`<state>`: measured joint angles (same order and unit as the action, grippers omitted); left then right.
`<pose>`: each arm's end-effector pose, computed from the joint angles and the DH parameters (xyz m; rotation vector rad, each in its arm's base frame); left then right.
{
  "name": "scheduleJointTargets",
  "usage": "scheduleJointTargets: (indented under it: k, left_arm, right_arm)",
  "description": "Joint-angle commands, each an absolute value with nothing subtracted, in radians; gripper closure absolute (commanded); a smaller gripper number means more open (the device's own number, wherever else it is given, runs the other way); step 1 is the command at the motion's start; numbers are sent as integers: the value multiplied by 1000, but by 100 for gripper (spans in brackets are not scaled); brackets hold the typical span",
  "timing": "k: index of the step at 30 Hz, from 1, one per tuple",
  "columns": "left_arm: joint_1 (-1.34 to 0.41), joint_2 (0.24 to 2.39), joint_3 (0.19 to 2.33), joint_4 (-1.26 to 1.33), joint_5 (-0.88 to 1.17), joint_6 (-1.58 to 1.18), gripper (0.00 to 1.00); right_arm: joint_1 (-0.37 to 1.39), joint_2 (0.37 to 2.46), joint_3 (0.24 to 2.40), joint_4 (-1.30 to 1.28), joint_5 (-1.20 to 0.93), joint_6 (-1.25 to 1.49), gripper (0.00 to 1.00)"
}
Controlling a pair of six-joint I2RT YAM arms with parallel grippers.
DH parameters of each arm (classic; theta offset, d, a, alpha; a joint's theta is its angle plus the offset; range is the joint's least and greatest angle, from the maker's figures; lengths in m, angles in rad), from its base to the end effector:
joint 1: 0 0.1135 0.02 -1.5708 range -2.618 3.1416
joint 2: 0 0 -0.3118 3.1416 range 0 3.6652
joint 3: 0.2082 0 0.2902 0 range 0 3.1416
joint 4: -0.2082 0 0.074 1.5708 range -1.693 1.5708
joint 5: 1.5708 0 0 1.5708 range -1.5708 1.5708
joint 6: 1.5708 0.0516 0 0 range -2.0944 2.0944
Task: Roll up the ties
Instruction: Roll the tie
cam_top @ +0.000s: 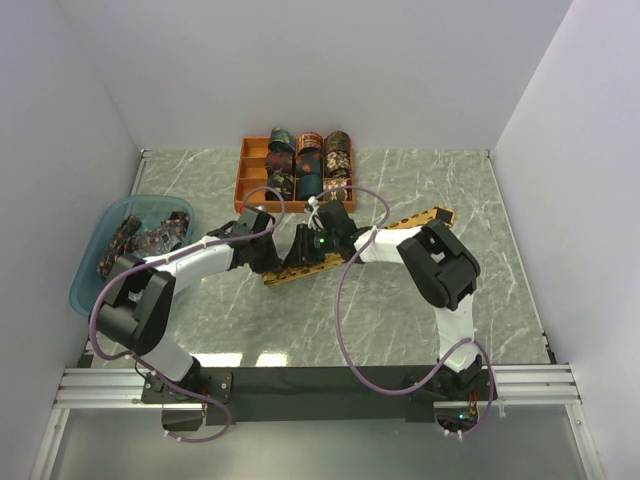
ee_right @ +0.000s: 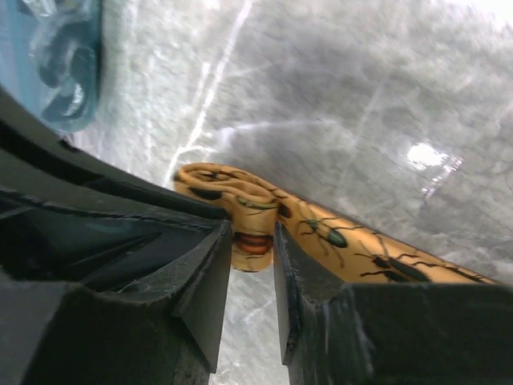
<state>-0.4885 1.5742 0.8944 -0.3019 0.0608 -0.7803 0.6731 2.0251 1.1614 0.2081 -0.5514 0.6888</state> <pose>0.3070 -0.1667 0.1891 -0.3611 2.6257 -0.5415 0.3588 0.3206 0.1449 -0.3213 2.4465 1.2948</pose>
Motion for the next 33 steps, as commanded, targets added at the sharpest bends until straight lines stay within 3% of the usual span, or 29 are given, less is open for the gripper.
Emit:
scheduleJointTargets:
  k: [1, 6, 8, 10, 12, 14, 17, 18, 21, 28, 33]
  left_arm:
    - [-489, 1581, 877, -242, 97, -781, 85]
    - [-489, 1592, 858, -216, 106, -779, 84]
    - [-488, 1589, 850, -207, 109, -775, 84]
    - [-489, 1572, 842, -199, 107, -767, 78]
    - [-488, 1552, 841, -199, 103, -736, 71]
    - [-489, 1511, 839, -204, 101, -677, 59]
    - [-489, 1442, 842, -209, 81, -565, 33]
    - [-489, 1424, 838, -210, 63, -530, 18]
    - [-492, 1359, 824, -216, 26, -379, 4]
    - [-511, 1345, 795, -252, 61, -62, 6]
    - [-512, 1382, 795, -256, 107, 23, 10]
  right_arm:
    - [670, 2049, 1190, 193, -571, 661, 66]
    - [673, 2068, 1193, 184, -583, 646, 72]
    - [672, 2071, 1198, 170, -583, 635, 83]
    - [673, 2069, 1201, 158, -575, 612, 93]
    - [672, 2069, 1209, 137, -572, 583, 95]
    - [673, 2072, 1219, 114, -571, 566, 98]
    - [673, 2074, 1235, 86, -569, 542, 99]
    - [672, 2077, 1238, 80, -569, 532, 100]
    - [673, 2075, 1253, 57, -565, 517, 100]
    - [672, 2071, 1282, 20, -551, 491, 100]
    - [673, 2069, 1285, 8, -551, 479, 100]
